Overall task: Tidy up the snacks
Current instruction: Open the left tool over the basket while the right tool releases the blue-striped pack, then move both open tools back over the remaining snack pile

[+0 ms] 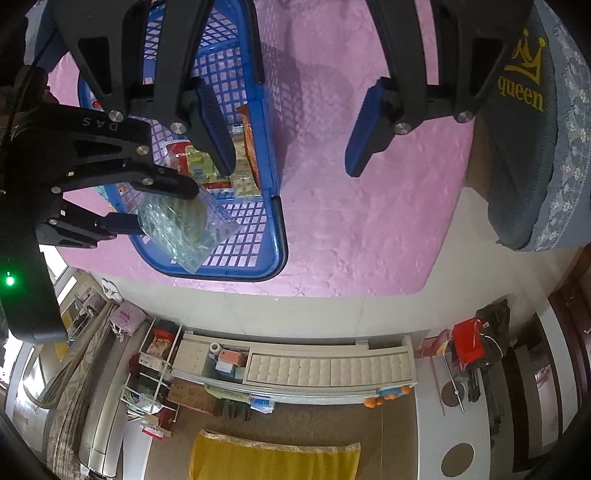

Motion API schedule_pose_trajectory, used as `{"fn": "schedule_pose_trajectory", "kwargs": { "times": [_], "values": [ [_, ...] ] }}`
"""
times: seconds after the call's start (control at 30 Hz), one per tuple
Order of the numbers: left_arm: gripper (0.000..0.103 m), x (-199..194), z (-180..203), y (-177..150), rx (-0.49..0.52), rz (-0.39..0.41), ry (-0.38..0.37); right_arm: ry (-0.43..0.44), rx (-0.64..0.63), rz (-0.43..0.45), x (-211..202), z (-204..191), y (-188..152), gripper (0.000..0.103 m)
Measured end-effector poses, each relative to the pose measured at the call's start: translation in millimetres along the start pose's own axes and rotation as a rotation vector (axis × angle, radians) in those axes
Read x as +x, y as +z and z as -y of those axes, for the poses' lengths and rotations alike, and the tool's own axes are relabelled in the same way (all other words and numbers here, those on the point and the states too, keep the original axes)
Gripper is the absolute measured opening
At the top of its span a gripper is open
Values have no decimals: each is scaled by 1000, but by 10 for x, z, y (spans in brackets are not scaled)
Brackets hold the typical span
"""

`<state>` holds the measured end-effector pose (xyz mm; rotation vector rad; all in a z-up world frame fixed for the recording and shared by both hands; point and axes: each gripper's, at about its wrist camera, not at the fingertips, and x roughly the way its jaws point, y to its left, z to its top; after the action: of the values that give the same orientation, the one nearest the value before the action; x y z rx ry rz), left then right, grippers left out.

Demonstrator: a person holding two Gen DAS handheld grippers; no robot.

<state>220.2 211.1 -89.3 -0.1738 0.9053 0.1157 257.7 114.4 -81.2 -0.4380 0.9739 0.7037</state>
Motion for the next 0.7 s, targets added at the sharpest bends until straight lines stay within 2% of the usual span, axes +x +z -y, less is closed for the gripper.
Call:
{"fn": "schedule_pose_trajectory", "kwargs": {
  "times": [0.13,0.2,0.23,0.27,0.33,0.47,0.7],
  "values": [
    [59,54,-29,20,-11,-8,-6,-31,-14,15,88,11,43,63],
    [59,48,-50,12,-11,-5,4,-22,-17,25,129,15,63,68],
    [59,51,-69,11,-16,-5,8,-24,-19,38,137,16,71,78],
    [59,48,-67,-6,-21,-7,8,-30,-28,57,129,10,74,94],
    [59,50,-77,-22,-27,-14,9,-41,-45,95,80,-10,70,103],
    [59,-26,-16,-54,-20,-13,7,-66,-80,107,-75,-46,50,103],
    [59,-338,150,-114,-5,17,-7,-70,-40,116,-502,-31,-75,103]
  ]
}}
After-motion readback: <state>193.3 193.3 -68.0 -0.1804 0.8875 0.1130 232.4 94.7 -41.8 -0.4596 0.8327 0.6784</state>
